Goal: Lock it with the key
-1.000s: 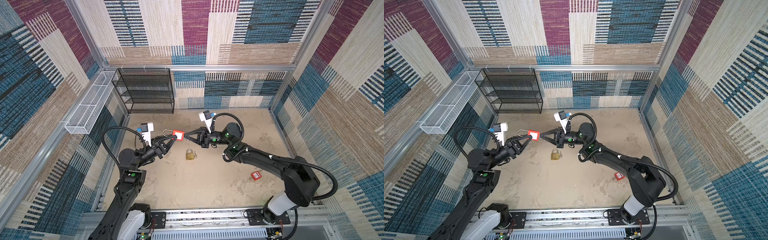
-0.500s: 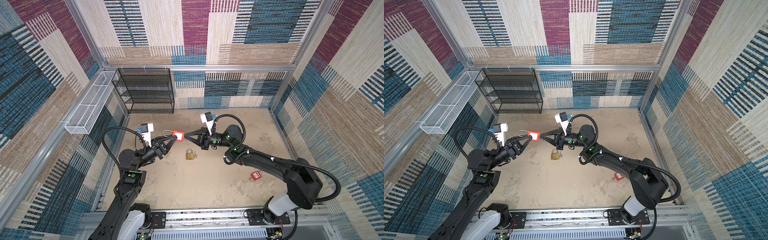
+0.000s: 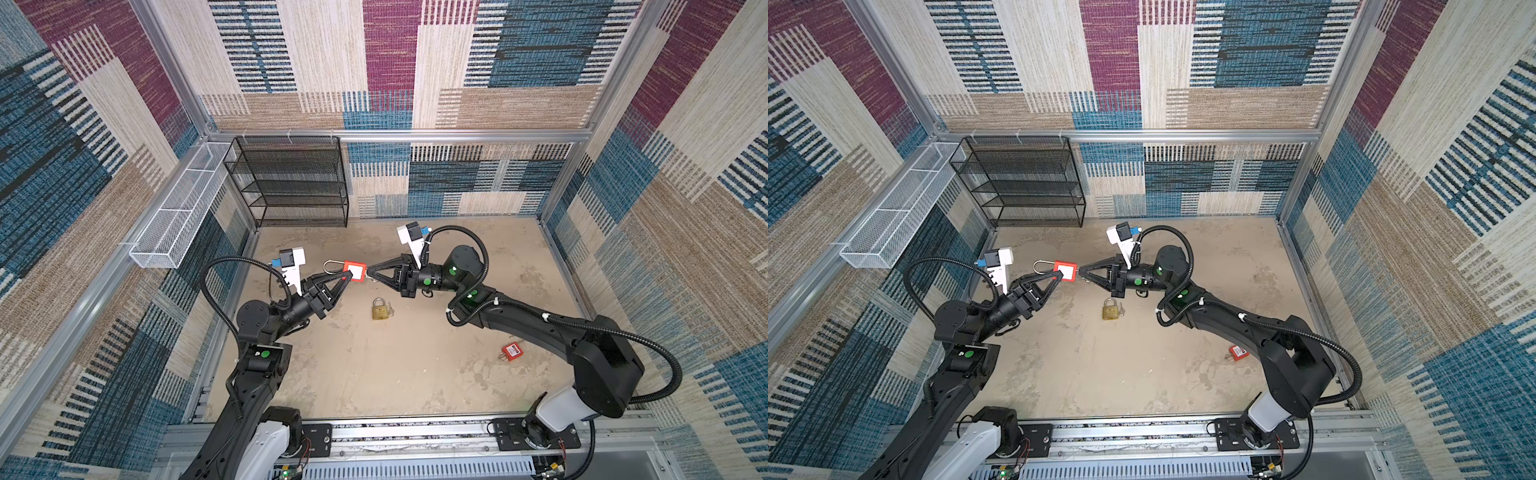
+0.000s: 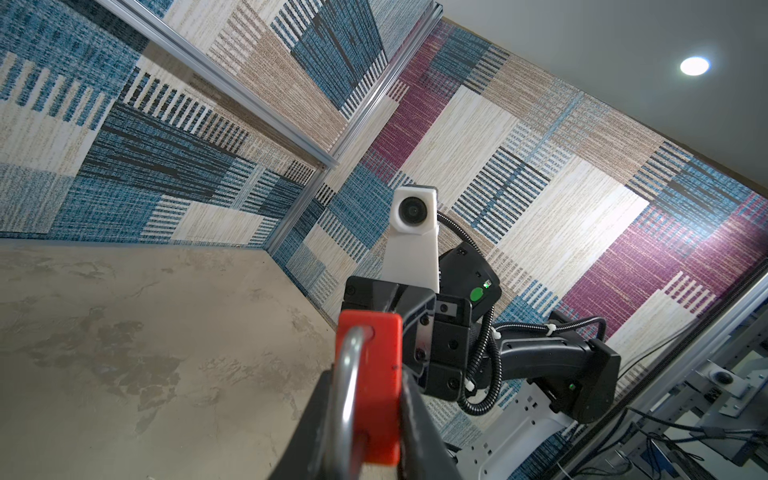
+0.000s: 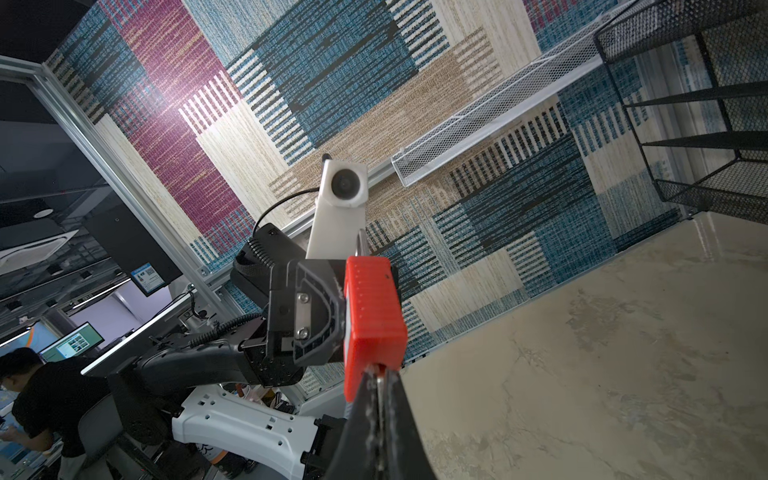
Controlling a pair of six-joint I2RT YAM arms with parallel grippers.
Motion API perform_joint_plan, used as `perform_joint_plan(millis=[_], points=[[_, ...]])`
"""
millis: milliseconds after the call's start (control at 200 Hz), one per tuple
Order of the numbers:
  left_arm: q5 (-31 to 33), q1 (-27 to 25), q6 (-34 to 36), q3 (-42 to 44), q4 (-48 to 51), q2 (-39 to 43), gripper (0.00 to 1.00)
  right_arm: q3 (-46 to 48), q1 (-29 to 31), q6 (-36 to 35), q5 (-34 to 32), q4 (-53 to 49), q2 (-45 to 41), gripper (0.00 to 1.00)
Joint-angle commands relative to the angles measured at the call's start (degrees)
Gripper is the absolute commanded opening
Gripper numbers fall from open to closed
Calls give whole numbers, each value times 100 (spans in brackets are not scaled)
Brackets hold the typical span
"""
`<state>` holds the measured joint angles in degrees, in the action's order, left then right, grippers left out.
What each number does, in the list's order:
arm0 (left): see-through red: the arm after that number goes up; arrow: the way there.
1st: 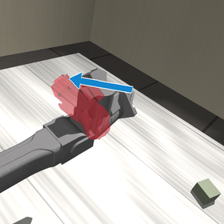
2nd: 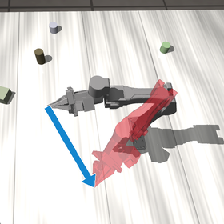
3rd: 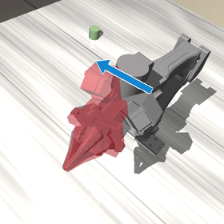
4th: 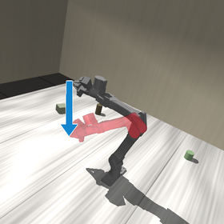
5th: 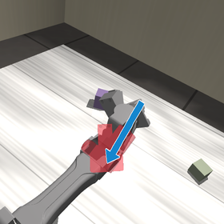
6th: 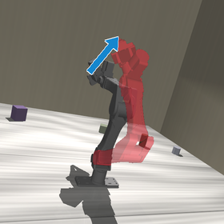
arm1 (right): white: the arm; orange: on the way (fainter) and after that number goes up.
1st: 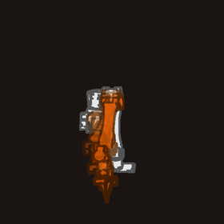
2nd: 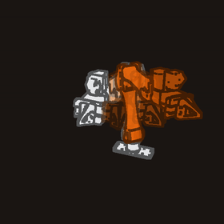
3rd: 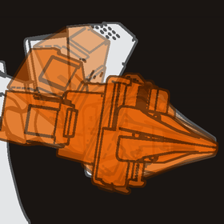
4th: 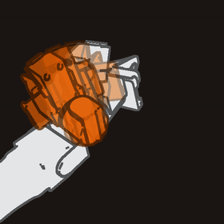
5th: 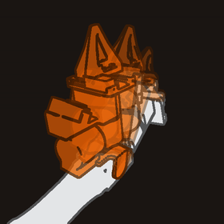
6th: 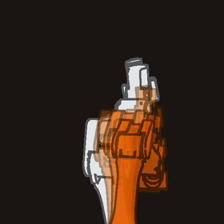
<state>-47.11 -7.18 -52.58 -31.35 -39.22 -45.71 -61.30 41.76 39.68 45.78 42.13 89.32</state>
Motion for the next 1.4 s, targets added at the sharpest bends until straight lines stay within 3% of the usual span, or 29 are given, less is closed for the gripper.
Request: perform_joint_plan(millis=[0,761,982,1127,1242,1392], points=[[527,32,67,39,-265,-16,0,34,-32,110,142,304,-89,0],[392,41,347,-198,173,-161,0,469,-418,-63,156,76,-524,0],[4,-55,1010,-727,1876,-405,0,701,-674,-469,-154,-563,-872,0],[151,-310,1758,-953,2928,-589,0,786,-800,-1088,-740,-1417,-1246,0],[90,-411,2203,-845,3209,-1136,0,775,-810,-1622,-1411,-2078,-1517,0],[-131,-735,2833,-821,3226,-1915,0,932,-853,-1828,-1710,-2224,-1787,0]])
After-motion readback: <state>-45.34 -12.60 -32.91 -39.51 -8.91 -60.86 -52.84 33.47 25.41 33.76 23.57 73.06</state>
